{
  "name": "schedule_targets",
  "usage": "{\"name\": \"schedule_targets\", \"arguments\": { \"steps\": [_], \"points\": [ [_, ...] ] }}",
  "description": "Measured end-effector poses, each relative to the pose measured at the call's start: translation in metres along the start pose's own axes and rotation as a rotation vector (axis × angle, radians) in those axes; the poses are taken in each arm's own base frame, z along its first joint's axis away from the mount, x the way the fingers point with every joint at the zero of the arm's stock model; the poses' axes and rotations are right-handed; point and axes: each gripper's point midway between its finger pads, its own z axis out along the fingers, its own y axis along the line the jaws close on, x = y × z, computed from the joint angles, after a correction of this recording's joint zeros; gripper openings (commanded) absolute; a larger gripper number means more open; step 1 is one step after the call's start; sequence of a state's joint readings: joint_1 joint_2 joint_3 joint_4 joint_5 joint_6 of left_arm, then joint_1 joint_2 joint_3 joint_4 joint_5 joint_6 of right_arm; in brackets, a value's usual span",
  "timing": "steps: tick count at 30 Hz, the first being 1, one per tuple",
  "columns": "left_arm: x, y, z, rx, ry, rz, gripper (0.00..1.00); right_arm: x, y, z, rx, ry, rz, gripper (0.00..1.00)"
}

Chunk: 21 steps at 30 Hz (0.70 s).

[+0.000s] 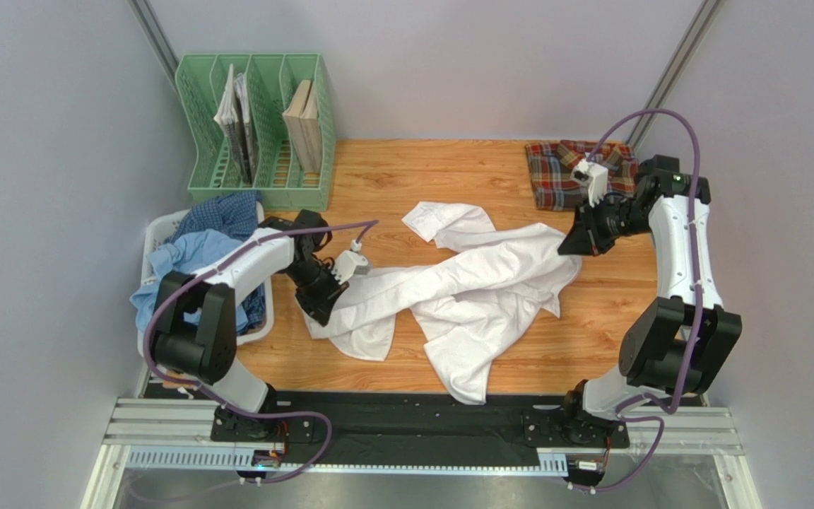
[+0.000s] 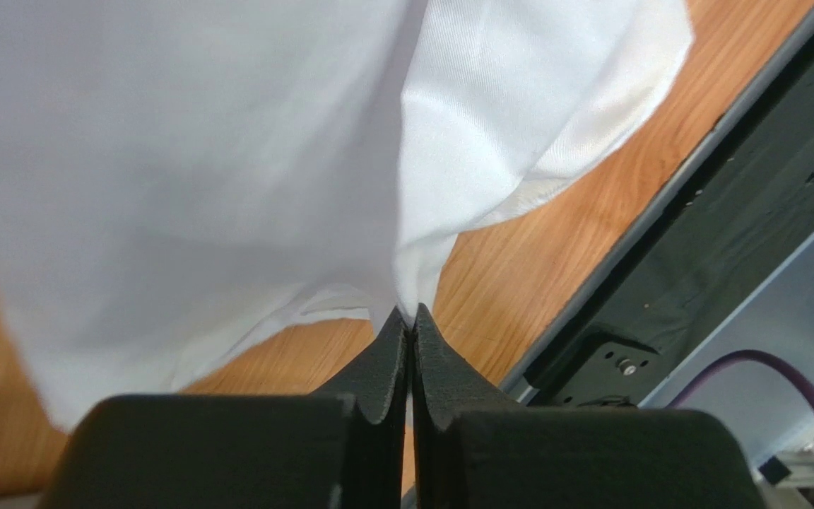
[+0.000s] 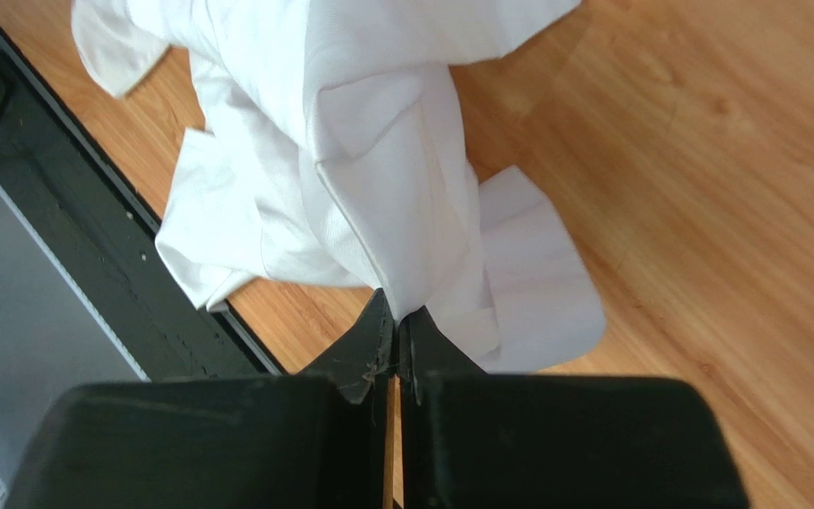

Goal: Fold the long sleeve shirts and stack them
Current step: Flatten the shirt out

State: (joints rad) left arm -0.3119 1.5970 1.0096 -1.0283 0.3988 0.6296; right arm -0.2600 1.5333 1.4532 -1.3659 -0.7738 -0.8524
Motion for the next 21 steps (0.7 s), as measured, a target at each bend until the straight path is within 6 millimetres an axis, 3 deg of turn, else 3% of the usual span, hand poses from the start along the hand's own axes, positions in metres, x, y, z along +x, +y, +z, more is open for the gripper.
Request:
{"name": "schedule_targets", "arguments": {
  "steps": [1,4,7,9,11,12,16,21],
  "points": [
    [-0.004,-0.001,-0.008,-0.008,-0.025,-0.003,0.0,-0.007,-0.001,-0.004,0.008,-0.02,-0.002,0.0],
    [-0.038,0.005,-0.07,-0.11,-0.202,0.002,0.0,-0.047,-0.009,-0.039,0.068,-0.15,-0.026,0.0],
    [-0.082,0.011,-0.182,-0.332,-0.5,0.06,0.0,-0.091,-0.017,-0.094,0.15,-0.328,-0.061,0.0],
    [-0.093,-0.003,-0.25,-0.471,-0.655,0.113,0.0,-0.116,-0.016,-0.136,0.199,-0.453,-0.093,0.0],
    [-0.098,-0.038,-0.307,-0.578,-0.803,0.194,0.0,-0.13,-0.005,-0.17,0.222,-0.551,-0.111,0.0],
    [-0.097,-0.057,-0.325,-0.611,-0.862,0.23,0.0,-0.133,0.004,-0.183,0.229,-0.59,-0.119,0.0],
    [-0.072,-0.115,-0.361,-0.706,-1.003,0.29,0.0,-0.138,0.046,-0.218,0.26,-0.688,-0.155,0.0],
    [-0.048,-0.146,-0.382,-0.795,-1.094,0.273,0.0,-0.131,0.112,-0.25,0.345,-0.805,-0.081,0.0]
  ]
}}
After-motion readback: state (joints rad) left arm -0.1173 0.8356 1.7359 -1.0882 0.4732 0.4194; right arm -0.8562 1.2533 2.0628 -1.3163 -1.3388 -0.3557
